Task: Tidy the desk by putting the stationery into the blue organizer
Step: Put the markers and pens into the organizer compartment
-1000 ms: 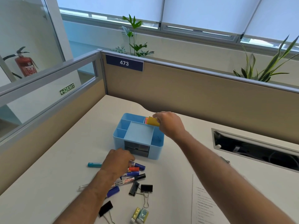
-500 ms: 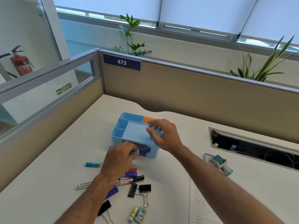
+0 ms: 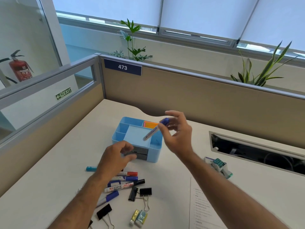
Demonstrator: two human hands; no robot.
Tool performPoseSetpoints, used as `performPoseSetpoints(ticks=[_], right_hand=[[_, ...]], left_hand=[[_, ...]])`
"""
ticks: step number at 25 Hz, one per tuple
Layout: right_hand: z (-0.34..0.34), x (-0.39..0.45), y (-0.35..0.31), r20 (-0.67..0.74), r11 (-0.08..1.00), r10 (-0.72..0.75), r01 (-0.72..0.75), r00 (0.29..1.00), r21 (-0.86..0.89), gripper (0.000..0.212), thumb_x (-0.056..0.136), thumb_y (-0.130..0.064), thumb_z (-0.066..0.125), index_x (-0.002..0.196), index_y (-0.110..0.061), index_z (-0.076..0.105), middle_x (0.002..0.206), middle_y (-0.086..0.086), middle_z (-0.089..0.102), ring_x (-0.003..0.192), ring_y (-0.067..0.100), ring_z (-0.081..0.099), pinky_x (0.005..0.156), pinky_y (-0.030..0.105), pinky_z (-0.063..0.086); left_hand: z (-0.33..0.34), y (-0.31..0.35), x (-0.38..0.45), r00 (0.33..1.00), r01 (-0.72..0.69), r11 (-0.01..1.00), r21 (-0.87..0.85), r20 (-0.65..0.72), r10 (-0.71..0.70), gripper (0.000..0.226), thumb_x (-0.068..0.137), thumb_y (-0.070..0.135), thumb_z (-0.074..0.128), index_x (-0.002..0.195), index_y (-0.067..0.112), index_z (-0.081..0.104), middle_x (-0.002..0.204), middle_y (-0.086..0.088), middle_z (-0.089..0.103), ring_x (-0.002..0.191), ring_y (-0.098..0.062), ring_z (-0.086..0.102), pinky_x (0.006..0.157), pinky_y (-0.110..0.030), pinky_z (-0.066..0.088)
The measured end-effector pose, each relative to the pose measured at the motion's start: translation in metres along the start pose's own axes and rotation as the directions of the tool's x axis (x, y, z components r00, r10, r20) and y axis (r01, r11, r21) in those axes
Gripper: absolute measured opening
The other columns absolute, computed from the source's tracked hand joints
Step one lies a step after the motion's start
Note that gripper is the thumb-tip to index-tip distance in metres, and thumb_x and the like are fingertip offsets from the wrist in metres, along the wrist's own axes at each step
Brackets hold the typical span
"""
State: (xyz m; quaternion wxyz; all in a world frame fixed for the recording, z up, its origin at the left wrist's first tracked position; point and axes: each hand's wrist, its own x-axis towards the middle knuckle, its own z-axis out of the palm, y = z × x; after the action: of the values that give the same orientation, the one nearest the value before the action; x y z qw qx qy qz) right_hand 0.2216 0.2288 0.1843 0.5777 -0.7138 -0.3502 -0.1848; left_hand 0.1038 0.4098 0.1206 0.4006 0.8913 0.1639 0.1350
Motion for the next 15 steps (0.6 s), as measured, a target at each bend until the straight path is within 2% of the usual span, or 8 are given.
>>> performPoseSetpoints(ticks=[3,5,7,11,13,15], right_hand=[[-0.012,0.009,0.008,-0.047,0.994,0.016,-0.021,0.999,-0.112,0.030,0.080,-0.006,0.074,0.105,-0.012,0.057,0.083,-0.001,0.068,0.070,0.011,0.064,0.058,0.018,0.054],[-0.012,0.007,0.022,0.006,0.971,0.046,-0.043,0.999,-0.235,0.027,0.081,-0.009,0.074,0.103,-0.015,0.059,0.085,-0.003,0.068,0.073,0.011,0.063,0.057,0.019,0.054],[-0.008,-0.001,0.040,0.096,0.934,0.057,-0.019,0.994,-0.357,0.025,0.082,-0.012,0.073,0.103,-0.017,0.062,0.088,-0.004,0.070,0.073,0.010,0.063,0.061,0.026,0.057],[0.003,-0.019,0.067,0.204,0.878,0.109,0.002,0.973,-0.478,0.020,0.085,-0.019,0.071,0.105,-0.021,0.067,0.096,-0.003,0.073,0.080,0.014,0.064,0.068,0.039,0.058],[0.005,-0.026,0.074,0.216,0.853,0.117,0.013,0.969,-0.521,0.021,0.087,-0.023,0.068,0.108,-0.021,0.068,0.100,-0.002,0.073,0.087,0.015,0.062,0.070,0.039,0.057],[0.007,-0.032,0.075,0.212,0.853,0.129,0.001,0.969,-0.522,0.026,0.088,-0.027,0.067,0.113,-0.020,0.066,0.106,-0.001,0.072,0.093,0.016,0.060,0.074,0.033,0.056]], left_hand=[[-0.006,-0.020,-0.008,0.979,0.043,0.966,0.256,0.180,-0.092,0.028,0.081,0.035,0.077,0.106,0.034,0.065,0.106,0.013,0.064,0.100,-0.007,0.058,0.087,-0.026,0.050],[-0.002,-0.024,-0.011,0.965,-0.007,0.921,0.390,0.245,-0.097,0.032,0.083,0.041,0.073,0.114,0.036,0.065,0.116,0.013,0.063,0.106,-0.008,0.054,0.098,-0.033,0.046],[0.005,-0.026,-0.011,0.947,-0.078,0.863,0.499,0.307,-0.091,0.035,0.087,0.044,0.068,0.121,0.037,0.063,0.123,0.014,0.059,0.113,-0.010,0.048,0.101,-0.035,0.038],[0.014,-0.030,-0.010,0.933,-0.117,0.832,0.543,0.347,-0.095,0.031,0.090,0.045,0.063,0.121,0.038,0.063,0.122,0.014,0.056,0.114,-0.011,0.042,0.098,-0.037,0.032],[0.016,-0.031,-0.010,0.929,-0.119,0.833,0.540,0.357,-0.099,0.028,0.090,0.045,0.063,0.117,0.039,0.064,0.119,0.015,0.057,0.113,-0.012,0.041,0.096,-0.037,0.030],[0.018,-0.031,-0.011,0.923,-0.103,0.841,0.532,0.367,-0.118,0.025,0.089,0.045,0.064,0.113,0.041,0.063,0.117,0.015,0.057,0.113,-0.013,0.040,0.096,-0.037,0.030]])
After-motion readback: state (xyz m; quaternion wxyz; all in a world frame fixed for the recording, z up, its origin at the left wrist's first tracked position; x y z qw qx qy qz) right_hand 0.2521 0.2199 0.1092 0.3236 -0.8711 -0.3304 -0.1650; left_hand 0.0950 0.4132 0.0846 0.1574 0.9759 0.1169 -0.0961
